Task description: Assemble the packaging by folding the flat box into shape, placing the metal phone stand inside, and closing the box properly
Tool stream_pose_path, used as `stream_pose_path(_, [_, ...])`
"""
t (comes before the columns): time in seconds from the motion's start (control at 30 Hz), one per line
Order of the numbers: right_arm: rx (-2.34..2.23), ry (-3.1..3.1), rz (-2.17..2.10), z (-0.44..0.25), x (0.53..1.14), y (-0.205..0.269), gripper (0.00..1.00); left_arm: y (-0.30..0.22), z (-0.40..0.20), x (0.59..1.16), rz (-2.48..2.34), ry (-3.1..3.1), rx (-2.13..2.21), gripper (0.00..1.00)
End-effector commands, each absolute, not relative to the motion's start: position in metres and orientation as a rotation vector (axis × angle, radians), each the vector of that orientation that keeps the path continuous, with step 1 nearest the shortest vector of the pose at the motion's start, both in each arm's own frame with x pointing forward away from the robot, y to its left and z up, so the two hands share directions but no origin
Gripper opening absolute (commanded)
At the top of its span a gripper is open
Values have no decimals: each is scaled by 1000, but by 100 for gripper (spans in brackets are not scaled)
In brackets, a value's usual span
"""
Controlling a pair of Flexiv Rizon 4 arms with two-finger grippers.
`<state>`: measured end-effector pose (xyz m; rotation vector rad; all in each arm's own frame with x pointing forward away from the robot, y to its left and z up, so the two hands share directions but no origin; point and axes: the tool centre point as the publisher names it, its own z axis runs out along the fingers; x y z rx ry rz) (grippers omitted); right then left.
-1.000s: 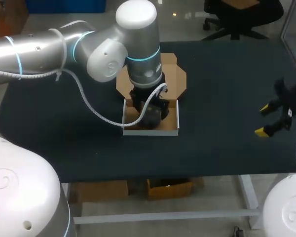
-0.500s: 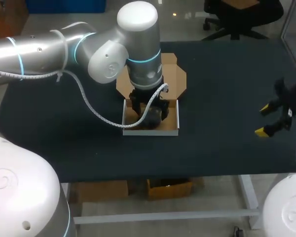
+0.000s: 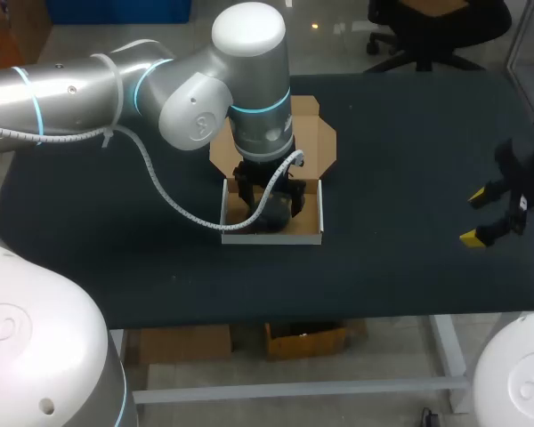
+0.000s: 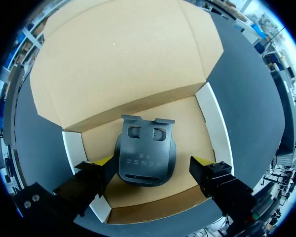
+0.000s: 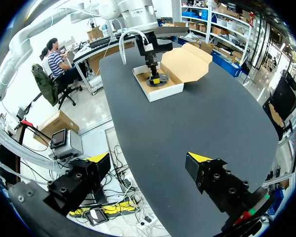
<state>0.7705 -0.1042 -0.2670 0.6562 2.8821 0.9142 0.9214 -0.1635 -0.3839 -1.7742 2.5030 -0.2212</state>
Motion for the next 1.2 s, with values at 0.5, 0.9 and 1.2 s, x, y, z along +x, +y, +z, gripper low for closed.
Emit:
stream_pose_path(0.5, [653, 2880, 920, -267, 770, -105, 100, -170, -389, 926, -163, 2459, -1859, 100])
stream_pose_path(0.9, [653, 2880, 920, -267, 770, -105, 100, -173, -390, 915, -149, 2383, -2026, 100])
stream_pose_path(1.2, [653, 2880, 920, -267, 770, -105, 100, -166, -389, 901, -161, 2374, -2090, 100])
